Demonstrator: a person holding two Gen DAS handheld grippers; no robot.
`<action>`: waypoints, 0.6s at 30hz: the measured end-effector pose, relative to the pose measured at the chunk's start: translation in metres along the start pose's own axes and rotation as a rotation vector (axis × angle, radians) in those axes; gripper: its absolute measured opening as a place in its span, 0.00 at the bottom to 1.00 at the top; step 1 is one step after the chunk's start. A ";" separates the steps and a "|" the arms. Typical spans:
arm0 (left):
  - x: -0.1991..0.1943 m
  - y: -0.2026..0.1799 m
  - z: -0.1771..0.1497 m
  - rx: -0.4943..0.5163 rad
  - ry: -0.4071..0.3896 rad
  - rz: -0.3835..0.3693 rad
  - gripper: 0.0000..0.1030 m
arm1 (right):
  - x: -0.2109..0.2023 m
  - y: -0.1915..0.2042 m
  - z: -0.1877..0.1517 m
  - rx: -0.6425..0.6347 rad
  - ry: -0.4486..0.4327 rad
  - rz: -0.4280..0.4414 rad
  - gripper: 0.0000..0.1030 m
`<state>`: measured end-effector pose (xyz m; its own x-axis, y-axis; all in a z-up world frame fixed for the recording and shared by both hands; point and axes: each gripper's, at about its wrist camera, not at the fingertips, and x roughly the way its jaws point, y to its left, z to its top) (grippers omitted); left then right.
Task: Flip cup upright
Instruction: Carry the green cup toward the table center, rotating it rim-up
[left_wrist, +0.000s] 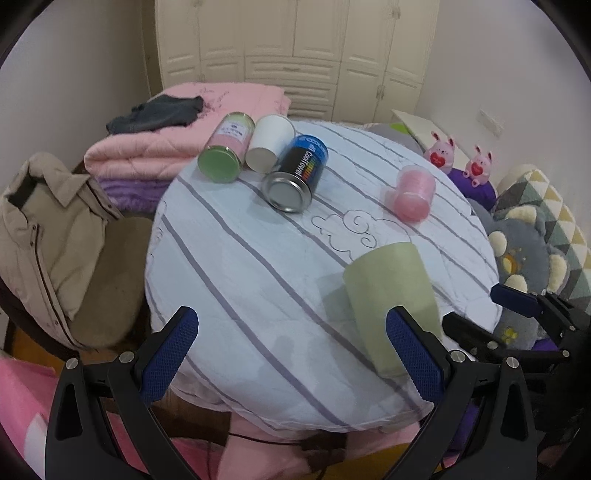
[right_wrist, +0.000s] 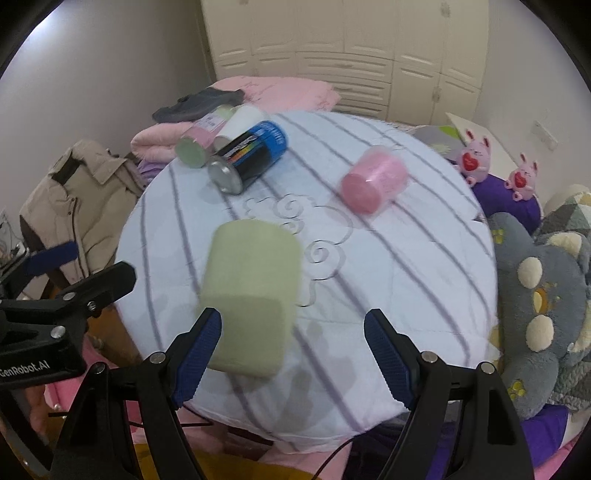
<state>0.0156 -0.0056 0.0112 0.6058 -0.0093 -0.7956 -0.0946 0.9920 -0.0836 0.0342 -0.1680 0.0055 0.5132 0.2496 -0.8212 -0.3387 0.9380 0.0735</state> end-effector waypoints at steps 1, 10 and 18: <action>0.001 -0.002 0.000 -0.005 0.008 -0.002 1.00 | -0.002 -0.007 0.000 0.014 -0.002 -0.003 0.79; 0.018 -0.038 0.009 -0.010 0.089 0.004 1.00 | -0.003 -0.052 0.010 0.087 -0.012 -0.003 0.79; 0.036 -0.064 0.019 0.001 0.180 0.040 1.00 | 0.007 -0.075 0.021 0.095 -0.001 0.014 0.79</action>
<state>0.0583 -0.0671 -0.0003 0.4501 0.0073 -0.8929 -0.1150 0.9921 -0.0498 0.0797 -0.2314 0.0066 0.5097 0.2629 -0.8192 -0.2691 0.9531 0.1384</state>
